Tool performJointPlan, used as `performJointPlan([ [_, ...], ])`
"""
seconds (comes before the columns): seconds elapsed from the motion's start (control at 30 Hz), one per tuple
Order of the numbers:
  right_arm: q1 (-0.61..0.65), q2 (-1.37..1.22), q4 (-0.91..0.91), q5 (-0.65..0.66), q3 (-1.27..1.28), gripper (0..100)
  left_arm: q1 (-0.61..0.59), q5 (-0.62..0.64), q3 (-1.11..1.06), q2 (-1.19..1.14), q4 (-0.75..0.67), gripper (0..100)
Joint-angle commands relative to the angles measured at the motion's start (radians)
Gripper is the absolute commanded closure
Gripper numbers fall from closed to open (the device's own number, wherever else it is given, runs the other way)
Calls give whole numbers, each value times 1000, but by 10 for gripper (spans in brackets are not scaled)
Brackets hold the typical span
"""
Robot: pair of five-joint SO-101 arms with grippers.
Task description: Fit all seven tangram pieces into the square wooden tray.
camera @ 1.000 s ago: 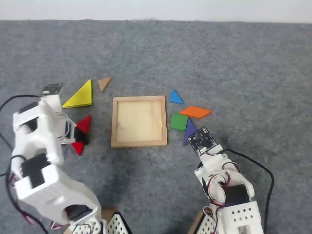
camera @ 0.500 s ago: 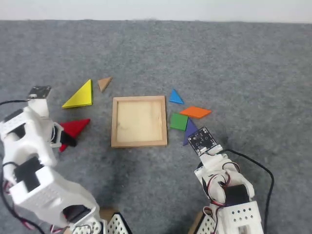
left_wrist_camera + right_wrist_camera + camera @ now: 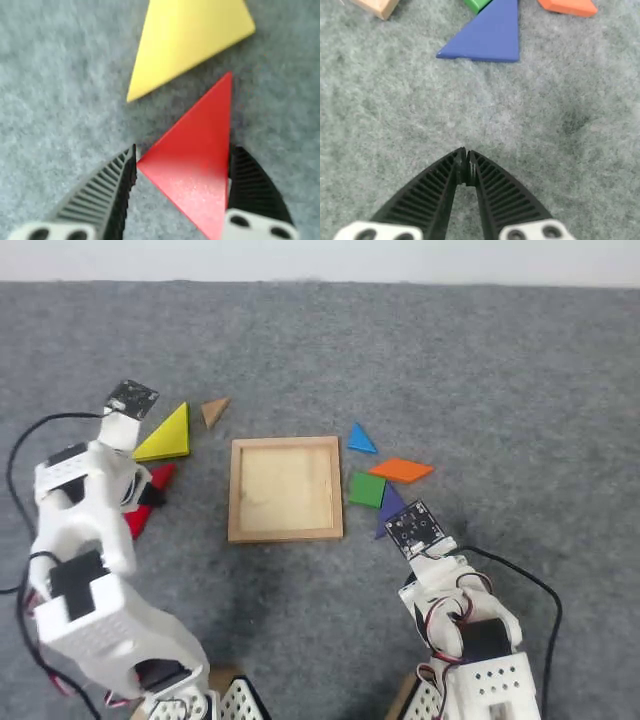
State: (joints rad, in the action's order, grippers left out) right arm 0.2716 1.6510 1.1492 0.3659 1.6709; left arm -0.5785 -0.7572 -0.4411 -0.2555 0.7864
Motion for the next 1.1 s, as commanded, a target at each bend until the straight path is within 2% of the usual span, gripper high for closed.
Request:
performJointPlan([
  [0.0,-10,-7,2,-5,3,992,18,-8,44,-84,-77,713],
  [0.23,-10,-7,2,-5,3,992,-8,40,194,-279,-95,713],
  [0.43,-10,-7,2,-5,3,992,-26,46,306,-387,87,712],
  [0.57,-10,-7,2,-5,3,992,-60,44,306,-391,115,716],
  [0.83,-10,-7,2,-5,3,992,-130,40,179,-368,115,717],
  [1.0,-10,-7,2,-5,3,992,-181,-80,-44,-164,106,717],
  [1.07,-10,-7,2,-5,3,992,-201,-95,-165,-46,49,717],
])
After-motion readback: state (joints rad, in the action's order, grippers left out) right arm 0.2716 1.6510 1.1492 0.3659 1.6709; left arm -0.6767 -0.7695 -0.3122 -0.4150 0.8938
